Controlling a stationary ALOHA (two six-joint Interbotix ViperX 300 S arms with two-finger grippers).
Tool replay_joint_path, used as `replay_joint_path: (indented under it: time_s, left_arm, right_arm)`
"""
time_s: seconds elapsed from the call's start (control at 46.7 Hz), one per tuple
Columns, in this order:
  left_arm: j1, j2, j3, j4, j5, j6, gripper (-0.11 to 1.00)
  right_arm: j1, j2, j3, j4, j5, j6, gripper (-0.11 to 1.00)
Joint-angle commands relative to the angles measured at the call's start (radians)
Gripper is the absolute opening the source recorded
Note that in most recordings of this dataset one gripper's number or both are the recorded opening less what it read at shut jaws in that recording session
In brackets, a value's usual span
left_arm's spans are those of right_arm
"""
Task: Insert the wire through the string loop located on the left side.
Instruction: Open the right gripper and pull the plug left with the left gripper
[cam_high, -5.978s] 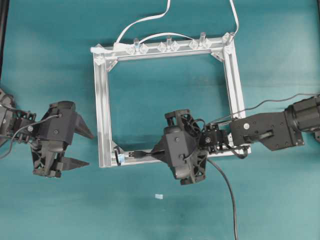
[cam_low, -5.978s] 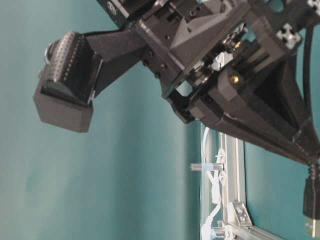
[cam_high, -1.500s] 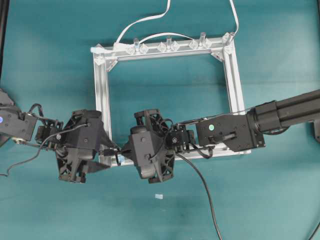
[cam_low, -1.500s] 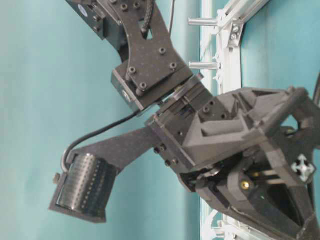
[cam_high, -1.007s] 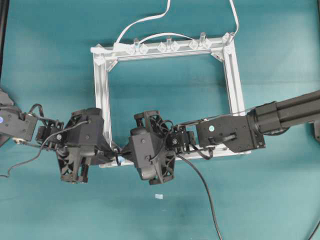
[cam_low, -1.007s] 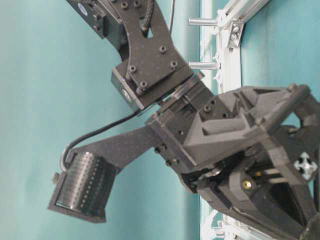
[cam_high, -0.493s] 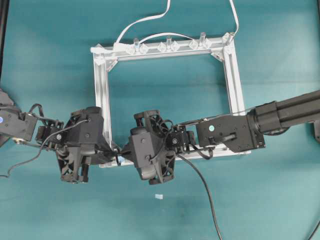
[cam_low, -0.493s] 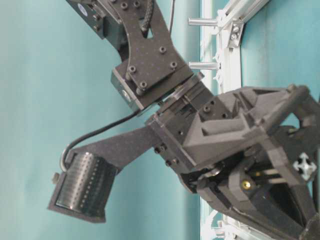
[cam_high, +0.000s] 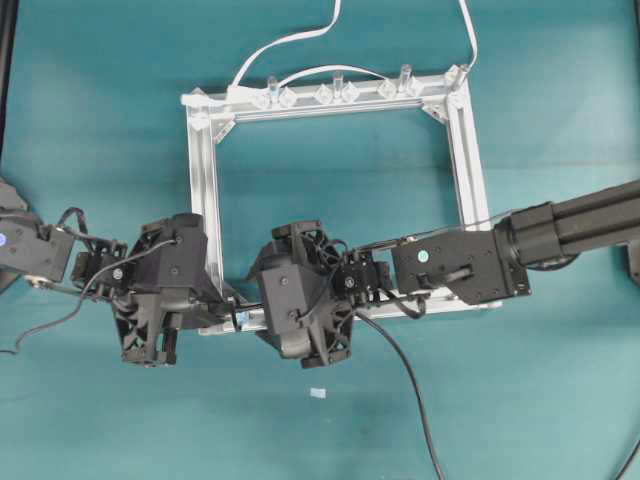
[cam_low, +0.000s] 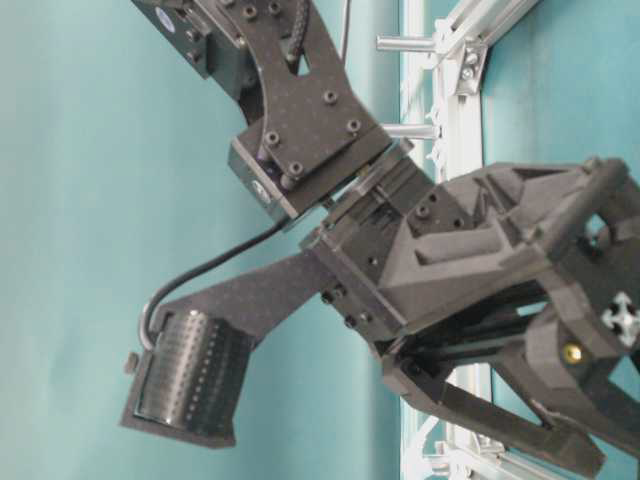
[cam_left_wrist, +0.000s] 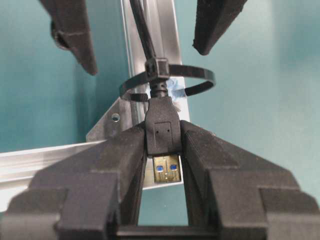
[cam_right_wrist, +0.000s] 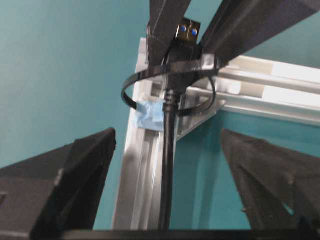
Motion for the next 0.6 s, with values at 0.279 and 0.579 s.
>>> replay_joint_path:
  time_s: [0.279,0.579]
  left_arm:
    - [-0.002,-0.029,-0.003,0.002,0.0,-0.006,0.21]
    - [-0.002,-0.115,0.028,0.002,0.087,-0.011,0.21]
  right_arm:
    - [0.003,-0.02,-0.02,-0.003,0.002,0.0,0.91]
    - [0.003,-0.02,-0.02,-0.003,0.003,0.0,0.91]
